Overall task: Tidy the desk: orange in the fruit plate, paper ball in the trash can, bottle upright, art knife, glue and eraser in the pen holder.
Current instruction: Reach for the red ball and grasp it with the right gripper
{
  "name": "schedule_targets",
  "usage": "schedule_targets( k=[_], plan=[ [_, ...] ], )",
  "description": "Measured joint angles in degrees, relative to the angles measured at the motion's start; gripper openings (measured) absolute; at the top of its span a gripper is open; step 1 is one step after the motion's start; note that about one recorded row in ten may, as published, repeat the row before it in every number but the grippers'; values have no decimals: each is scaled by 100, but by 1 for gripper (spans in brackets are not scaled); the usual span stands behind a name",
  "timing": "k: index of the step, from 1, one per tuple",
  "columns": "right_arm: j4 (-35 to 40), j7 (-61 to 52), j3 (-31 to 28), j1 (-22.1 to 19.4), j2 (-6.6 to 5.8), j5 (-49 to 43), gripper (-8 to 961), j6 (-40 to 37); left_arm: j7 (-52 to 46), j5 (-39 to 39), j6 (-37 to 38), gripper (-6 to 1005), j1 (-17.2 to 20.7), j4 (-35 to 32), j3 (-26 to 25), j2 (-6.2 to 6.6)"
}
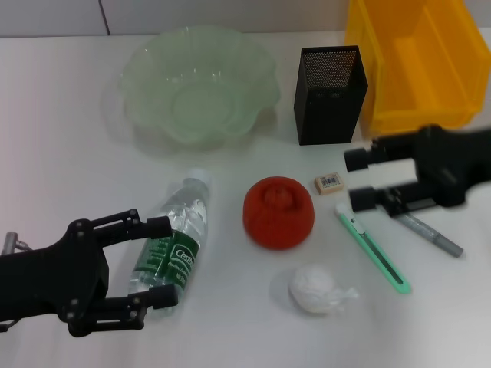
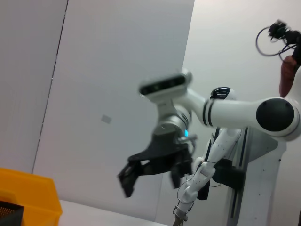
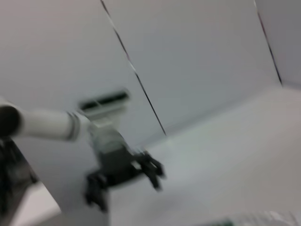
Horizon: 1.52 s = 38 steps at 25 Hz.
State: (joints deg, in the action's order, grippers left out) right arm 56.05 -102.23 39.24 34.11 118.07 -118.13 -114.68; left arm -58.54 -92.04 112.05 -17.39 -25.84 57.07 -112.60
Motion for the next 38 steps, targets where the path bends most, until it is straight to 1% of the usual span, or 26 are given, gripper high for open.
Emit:
schedule_targets(
  k=[2,3,4,5,7,8,9,12,13,14,17,18,19,22,23,35,38],
  plan=[
    [456,-784,441,318,-27,-340,738,277,-1,-13,-18,796,-16,0,-42,1],
    [658,-1362,902,639,-31,-807,738,578,-2,-14,-38,796,-36,0,-44,-4],
    [658,-1362,902,639,-31,-807,738,578,-2,-14,-38,796,-36,0,-44,-4],
    [687,-1597,1122,791,-30,-1038,738,757,-3,-15,-56,796,-47,0,-45,-7],
    [607,-2003,1638,1152,22,-1575,737,1156,-3,-16,-81,796,-68,0,-46,-15],
    [461,-2302,2106,1447,86,-2050,737,1589,-4,-16,-93,796,-79,0,-47,-19],
    [461,-2302,2106,1447,86,-2050,737,1589,-4,-16,-95,796,-83,0,-47,-22],
    [148,-2571,2745,1716,116,-2276,736,2134,-1,-16,-99,796,-86,0,-47,-26],
    [-86,-2671,3080,1845,121,-2292,735,2450,16,-16,-126,796,-89,0,-47,-35],
    [-86,-2671,3080,1845,121,-2292,734,2450,16,-16,-126,796,-89,0,-47,-35],
    [-462,-2758,3443,2007,136,-2284,732,2948,29,-17,-158,796,-89,0,-47,-50],
    [-694,-2766,3581,2089,150,-2246,731,3201,49,-17,-233,796,-94,0,-47,-79],
    [-694,-2766,3581,2089,150,-2246,730,3201,50,-17,-245,796,-97,1,-47,-81],
    [-1105,-2750,3834,2227,164,-2080,727,3580,51,-16,-280,796,-115,3,-47,-87],
    [-1264,-2736,3948,2280,164,-1996,655,3752,51,-16,-280,796,-115,3,-47,-87],
    [-1273,-2721,4029,2272,173,-1886,425,3789,56,-16,-398,797,-160,1,-47,-126],
    [-1272,-2719,4032,2289,172,-1886,309,3745,56,-16,-416,797,-160,2,-47,-129]
  ],
)
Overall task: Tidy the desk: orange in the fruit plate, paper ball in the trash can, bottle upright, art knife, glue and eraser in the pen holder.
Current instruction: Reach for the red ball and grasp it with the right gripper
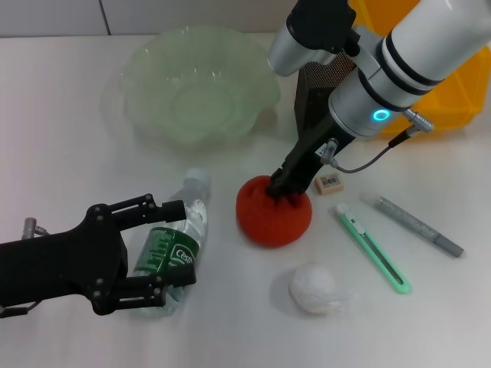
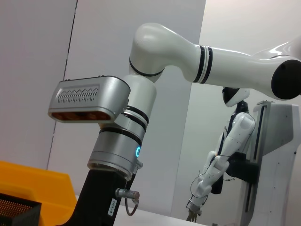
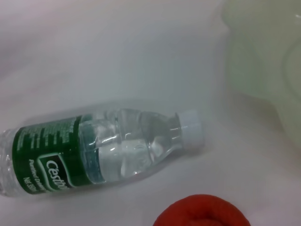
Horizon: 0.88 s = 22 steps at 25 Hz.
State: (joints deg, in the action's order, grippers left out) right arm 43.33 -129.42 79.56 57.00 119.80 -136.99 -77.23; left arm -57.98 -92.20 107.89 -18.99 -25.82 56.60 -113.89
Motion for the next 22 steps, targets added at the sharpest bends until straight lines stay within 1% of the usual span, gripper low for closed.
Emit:
schedule_targets(
  k=[3,8,13,18,20,22],
  plan=[
    [7,0,1,3,-1,0,194,-18,0,0,-5,797,0,4,0,-1],
    [9,3,5,6,-8,0,133,-35,0,0,-11,797,1,3,0,-1],
    [12,11,7,-5,-10,0,17,-37,4,0,-50,797,0,0,0,-10],
    [71,13,4,-22,-9,-1,4,-36,6,0,-90,797,0,4,0,-22],
    [281,-29,-40,-88,-15,7,-1,-58,7,0,-108,797,1,7,0,-26],
    [375,-57,-49,-117,-20,26,25,-97,7,0,-108,797,1,7,0,-26]
  ],
)
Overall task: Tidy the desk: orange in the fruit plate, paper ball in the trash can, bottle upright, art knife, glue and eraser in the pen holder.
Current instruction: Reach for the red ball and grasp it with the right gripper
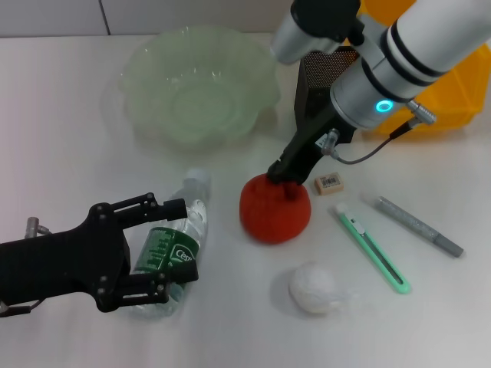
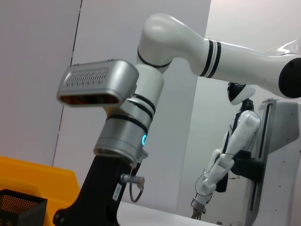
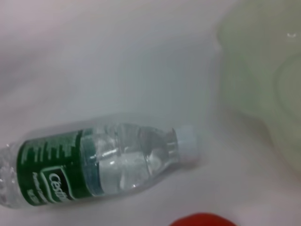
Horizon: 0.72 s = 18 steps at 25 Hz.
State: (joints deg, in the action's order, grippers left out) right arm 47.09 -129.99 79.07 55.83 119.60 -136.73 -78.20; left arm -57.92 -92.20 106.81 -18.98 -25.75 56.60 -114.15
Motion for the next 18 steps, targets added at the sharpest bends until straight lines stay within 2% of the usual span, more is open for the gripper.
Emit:
schedule_targets(
  k=[3,10,16,18],
  plan=[
    [250,-39,16,-106,-9,90,64,-109,0,0,-5,797,7,1,0,-2],
    [191,-38,66,-100,-4,95,154,-88,0,0,-30,797,1,17,0,-1],
    [70,-43,303,-67,0,84,338,-124,0,0,-56,797,-1,17,0,-1],
    [0,-44,399,-51,7,86,428,-114,0,0,-110,797,-1,17,0,-1]
  ],
)
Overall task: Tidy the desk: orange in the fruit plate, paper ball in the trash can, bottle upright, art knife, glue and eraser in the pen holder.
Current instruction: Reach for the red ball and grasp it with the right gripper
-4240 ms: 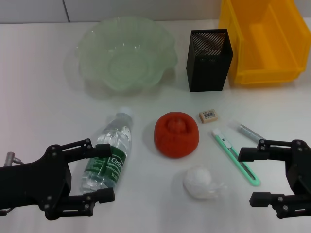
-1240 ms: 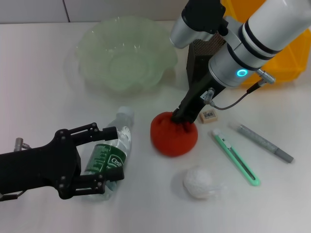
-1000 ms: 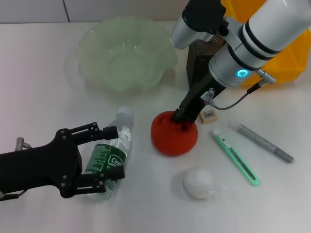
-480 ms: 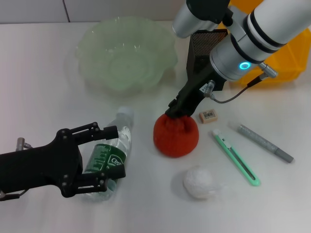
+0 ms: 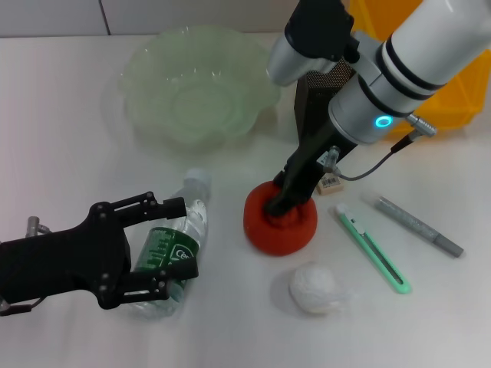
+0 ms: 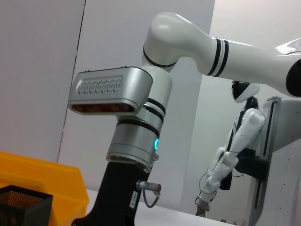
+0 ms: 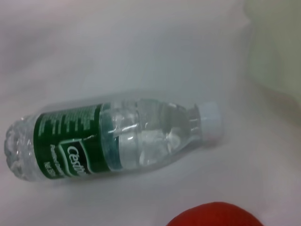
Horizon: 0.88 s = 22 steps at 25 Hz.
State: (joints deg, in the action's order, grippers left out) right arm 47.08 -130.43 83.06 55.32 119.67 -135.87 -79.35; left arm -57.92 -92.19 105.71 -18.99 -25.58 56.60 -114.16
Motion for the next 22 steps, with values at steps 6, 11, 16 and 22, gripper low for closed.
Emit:
schedule_targets(
  k=[6,11,16,22],
  plan=[
    [-16,0,28,-4,4,12,417,-14,0,0,-37,797,0,7,0,1],
    [-32,1,107,-4,10,17,247,-23,0,0,-55,797,0,16,0,-5],
    [-43,1,173,-4,14,24,126,-31,0,0,-55,797,0,19,0,-8],
    [-30,0,175,-29,14,26,-3,-31,0,0,-55,797,1,19,0,-9]
  ],
)
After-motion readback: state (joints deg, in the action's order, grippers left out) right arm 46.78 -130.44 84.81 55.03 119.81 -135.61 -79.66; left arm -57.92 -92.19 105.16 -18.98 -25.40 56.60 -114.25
